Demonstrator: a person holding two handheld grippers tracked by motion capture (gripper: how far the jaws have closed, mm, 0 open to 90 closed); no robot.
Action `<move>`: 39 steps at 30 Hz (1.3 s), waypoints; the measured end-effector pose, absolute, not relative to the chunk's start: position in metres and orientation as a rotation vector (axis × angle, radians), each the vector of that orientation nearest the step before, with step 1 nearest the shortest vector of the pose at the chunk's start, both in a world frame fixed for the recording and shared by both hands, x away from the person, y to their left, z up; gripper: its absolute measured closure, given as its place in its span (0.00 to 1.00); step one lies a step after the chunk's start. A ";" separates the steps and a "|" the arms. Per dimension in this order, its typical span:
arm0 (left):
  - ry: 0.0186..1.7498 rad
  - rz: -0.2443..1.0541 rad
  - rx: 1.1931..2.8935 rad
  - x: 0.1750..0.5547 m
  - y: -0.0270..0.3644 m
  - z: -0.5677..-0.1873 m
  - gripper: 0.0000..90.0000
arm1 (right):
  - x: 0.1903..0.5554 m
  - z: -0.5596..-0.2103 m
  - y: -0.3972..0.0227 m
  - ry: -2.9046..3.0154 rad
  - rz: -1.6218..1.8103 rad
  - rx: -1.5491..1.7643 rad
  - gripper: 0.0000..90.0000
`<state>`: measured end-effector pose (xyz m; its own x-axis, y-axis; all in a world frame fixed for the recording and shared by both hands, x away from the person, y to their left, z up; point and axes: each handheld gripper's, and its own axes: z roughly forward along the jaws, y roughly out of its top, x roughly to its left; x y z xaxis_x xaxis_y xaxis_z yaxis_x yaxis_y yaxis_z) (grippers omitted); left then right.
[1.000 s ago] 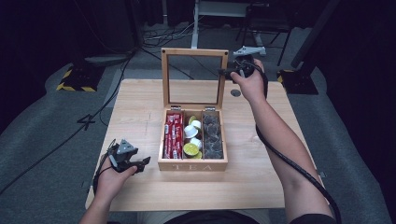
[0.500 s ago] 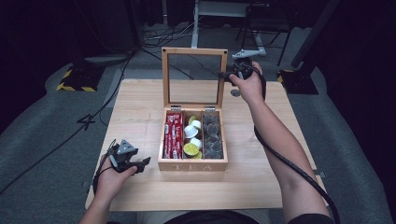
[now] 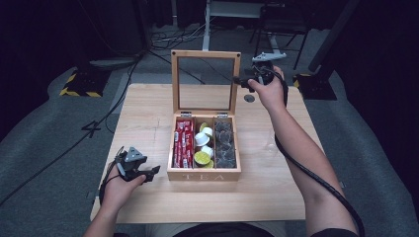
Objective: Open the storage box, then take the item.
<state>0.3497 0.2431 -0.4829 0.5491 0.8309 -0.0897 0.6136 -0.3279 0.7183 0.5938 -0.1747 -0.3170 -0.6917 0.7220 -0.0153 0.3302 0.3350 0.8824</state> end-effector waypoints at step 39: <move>1.176 0.357 2.128 0.350 0.242 -0.493 0.35 | 0.482 -0.364 -0.188 2.508 1.356 0.773 0.40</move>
<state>0.3500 0.2419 -0.4930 0.5562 0.8273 -0.0788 0.6436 -0.3689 0.6706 0.4818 -0.1880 -0.3643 -0.8469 0.5257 0.0798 0.3547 0.4466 0.8214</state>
